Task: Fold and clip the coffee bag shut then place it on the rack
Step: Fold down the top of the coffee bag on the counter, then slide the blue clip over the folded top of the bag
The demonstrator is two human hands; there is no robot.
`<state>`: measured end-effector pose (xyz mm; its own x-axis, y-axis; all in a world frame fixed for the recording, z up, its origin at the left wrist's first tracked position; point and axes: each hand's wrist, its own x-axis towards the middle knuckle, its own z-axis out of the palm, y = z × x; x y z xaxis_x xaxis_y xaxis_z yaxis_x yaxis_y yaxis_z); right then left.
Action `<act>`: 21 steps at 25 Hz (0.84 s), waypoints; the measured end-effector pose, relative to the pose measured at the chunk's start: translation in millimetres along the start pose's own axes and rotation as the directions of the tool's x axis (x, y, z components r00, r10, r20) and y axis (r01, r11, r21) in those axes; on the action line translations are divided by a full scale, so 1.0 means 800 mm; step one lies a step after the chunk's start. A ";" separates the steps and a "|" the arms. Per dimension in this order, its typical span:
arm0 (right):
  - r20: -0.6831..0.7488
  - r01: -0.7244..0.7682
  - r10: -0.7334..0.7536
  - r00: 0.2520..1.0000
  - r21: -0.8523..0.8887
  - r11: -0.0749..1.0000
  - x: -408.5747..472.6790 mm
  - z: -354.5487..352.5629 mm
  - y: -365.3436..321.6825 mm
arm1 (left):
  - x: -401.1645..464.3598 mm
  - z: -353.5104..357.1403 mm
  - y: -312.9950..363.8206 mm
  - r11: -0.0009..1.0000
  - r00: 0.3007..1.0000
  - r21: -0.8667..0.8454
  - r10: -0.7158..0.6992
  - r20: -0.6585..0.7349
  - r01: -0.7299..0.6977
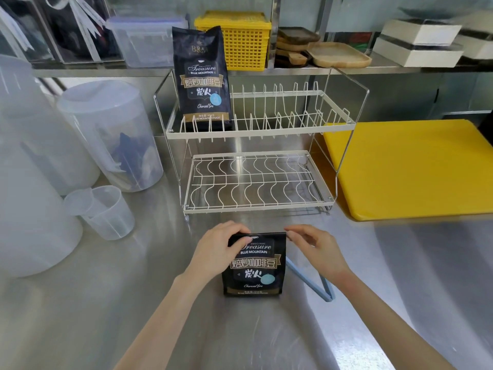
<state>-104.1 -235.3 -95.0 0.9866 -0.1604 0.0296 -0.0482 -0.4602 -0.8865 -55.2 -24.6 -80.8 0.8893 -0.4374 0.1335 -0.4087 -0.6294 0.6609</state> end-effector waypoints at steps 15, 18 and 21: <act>-0.095 -0.252 0.245 0.965 -0.604 0.757 -0.060 0.009 0.106 | -0.004 0.004 -0.001 0.991 0.997 -0.121 -0.056 -0.047 0.050; -0.112 -0.265 0.244 0.963 -0.544 0.796 -0.059 0.008 0.107 | -0.004 0.005 -0.001 0.991 0.997 -0.121 -0.054 -0.052 0.047; -0.114 -0.311 0.291 0.950 -0.446 0.839 -0.054 0.000 0.101 | -0.004 0.008 -0.004 0.991 0.995 -0.125 -0.061 -0.084 0.050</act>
<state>-150.4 -266.1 -168.1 0.9052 -0.3863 -0.1772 -0.4169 -0.7259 -0.5471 -57.8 -25.2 -88.0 0.9265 -0.3429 0.1548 -0.3351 -0.5650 0.7540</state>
